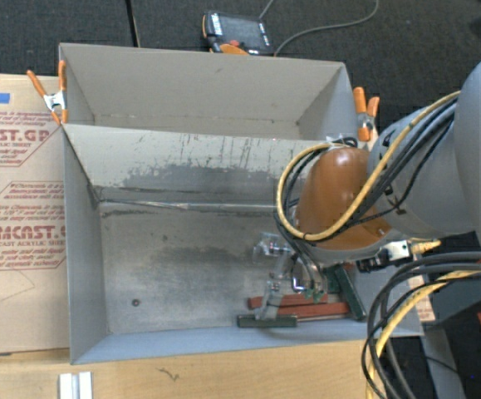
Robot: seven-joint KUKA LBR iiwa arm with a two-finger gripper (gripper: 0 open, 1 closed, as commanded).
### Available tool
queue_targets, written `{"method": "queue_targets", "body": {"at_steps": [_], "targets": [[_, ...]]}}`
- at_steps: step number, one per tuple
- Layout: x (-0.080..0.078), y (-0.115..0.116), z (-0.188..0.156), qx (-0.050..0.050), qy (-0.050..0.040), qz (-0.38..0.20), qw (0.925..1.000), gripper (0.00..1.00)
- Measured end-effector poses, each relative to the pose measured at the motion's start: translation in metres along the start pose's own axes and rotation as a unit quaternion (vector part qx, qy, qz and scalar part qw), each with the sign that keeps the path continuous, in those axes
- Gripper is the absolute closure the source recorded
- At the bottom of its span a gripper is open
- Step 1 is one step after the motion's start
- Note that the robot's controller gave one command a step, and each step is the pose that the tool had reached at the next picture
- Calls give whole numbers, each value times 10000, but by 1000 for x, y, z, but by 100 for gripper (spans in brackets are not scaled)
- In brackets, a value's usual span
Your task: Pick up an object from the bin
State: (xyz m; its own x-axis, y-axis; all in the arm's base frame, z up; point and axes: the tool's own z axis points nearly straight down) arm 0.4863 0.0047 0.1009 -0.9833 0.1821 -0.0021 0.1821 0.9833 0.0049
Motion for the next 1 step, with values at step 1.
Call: {"method": "queue_targets", "body": {"at_steps": [1], "targets": [[-6,-68,27,38,17,265,9996,0]]}}
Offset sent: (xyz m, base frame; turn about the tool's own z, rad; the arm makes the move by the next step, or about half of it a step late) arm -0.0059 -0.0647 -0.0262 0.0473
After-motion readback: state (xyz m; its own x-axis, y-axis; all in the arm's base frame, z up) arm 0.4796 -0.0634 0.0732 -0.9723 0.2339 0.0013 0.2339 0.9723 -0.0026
